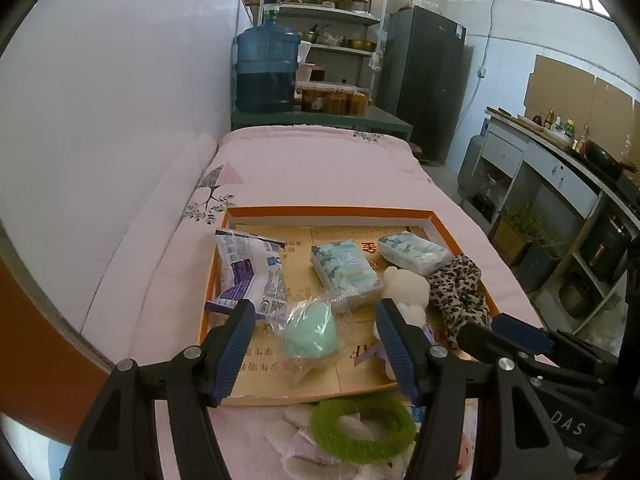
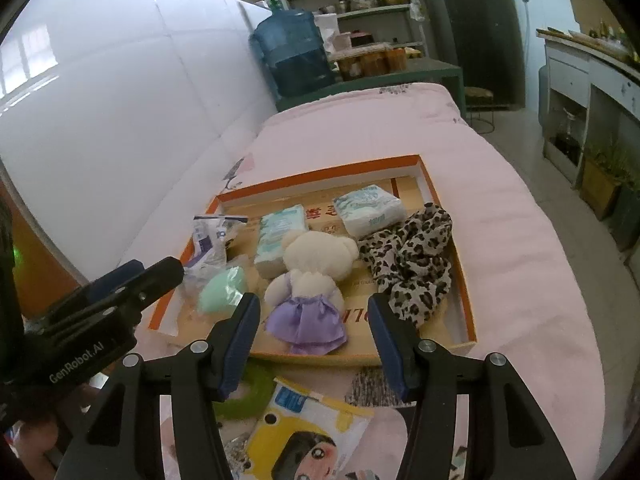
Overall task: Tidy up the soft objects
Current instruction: 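Withdraw both tools from the tray toward the yellow wipes pack and pink sponge, then grasp the yellow cartoon wipes pack with right tool while left tool grasps the pink sponge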
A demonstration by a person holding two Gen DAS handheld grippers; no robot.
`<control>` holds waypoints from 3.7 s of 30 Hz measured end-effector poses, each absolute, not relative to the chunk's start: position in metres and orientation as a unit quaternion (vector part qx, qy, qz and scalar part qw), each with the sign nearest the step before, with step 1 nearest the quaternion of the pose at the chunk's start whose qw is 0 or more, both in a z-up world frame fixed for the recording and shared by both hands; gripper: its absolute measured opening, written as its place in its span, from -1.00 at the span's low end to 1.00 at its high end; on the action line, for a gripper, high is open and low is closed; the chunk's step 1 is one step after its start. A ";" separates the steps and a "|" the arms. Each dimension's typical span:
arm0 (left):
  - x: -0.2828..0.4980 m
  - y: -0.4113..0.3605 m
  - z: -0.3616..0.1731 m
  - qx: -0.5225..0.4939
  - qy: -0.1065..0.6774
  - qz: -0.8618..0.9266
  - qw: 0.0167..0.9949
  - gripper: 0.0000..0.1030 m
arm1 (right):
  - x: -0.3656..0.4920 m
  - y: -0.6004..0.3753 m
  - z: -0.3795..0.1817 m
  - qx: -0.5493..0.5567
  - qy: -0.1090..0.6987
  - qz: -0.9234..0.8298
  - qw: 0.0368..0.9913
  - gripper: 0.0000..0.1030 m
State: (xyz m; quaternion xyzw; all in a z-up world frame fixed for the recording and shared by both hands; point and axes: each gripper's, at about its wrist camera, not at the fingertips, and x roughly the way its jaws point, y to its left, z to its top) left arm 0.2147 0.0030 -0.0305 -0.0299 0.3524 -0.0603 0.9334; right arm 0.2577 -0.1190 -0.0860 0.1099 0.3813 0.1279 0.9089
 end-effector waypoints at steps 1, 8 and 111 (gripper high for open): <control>0.213 0.004 -0.029 -0.030 0.351 -0.060 0.934 0.21 | 0.255 -0.119 -0.084 0.110 0.380 0.128 0.909 0.12; 0.197 0.006 -0.023 -0.029 0.346 -0.058 0.936 0.21 | 0.240 -0.118 -0.075 0.104 0.375 0.127 0.912 0.12; 0.089 0.049 -0.103 -0.098 0.392 -0.082 0.911 -0.22 | 0.171 -0.054 -0.152 0.029 0.482 0.107 0.869 0.54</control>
